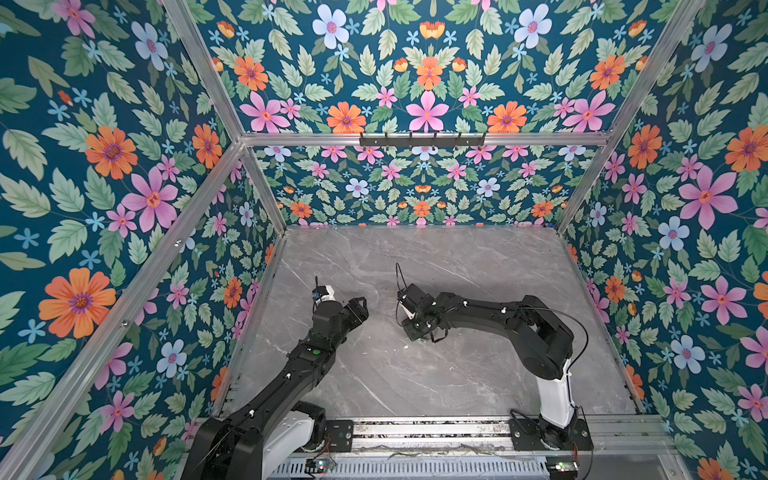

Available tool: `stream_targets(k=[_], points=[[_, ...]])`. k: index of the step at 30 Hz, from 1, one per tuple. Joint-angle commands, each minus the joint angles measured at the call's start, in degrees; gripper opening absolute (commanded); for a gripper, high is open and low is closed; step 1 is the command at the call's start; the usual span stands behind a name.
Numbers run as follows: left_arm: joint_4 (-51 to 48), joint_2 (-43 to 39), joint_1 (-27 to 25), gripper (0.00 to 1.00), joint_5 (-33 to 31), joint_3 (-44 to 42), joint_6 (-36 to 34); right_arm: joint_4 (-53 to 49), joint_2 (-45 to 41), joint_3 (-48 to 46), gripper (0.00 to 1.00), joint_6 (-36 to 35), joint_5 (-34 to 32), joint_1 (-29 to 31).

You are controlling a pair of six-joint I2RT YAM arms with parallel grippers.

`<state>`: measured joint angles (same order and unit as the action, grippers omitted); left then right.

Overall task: Remove the keys from the keyring
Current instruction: 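Close the right gripper on the red handle of the keyring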

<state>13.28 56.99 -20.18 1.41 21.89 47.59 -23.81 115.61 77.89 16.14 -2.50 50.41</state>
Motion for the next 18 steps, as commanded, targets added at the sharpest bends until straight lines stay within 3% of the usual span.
stream_targets(k=[1,18], points=[[1.2,-0.3,0.0,0.79,0.4,-0.2,-0.9,-1.6,0.6,0.5,0.37,0.5,-2.9,0.0],[1.3,0.1,0.1,0.79,0.9,0.5,-1.1,-7.1,4.0,4.5,0.36,1.4,-3.1,0.1]])
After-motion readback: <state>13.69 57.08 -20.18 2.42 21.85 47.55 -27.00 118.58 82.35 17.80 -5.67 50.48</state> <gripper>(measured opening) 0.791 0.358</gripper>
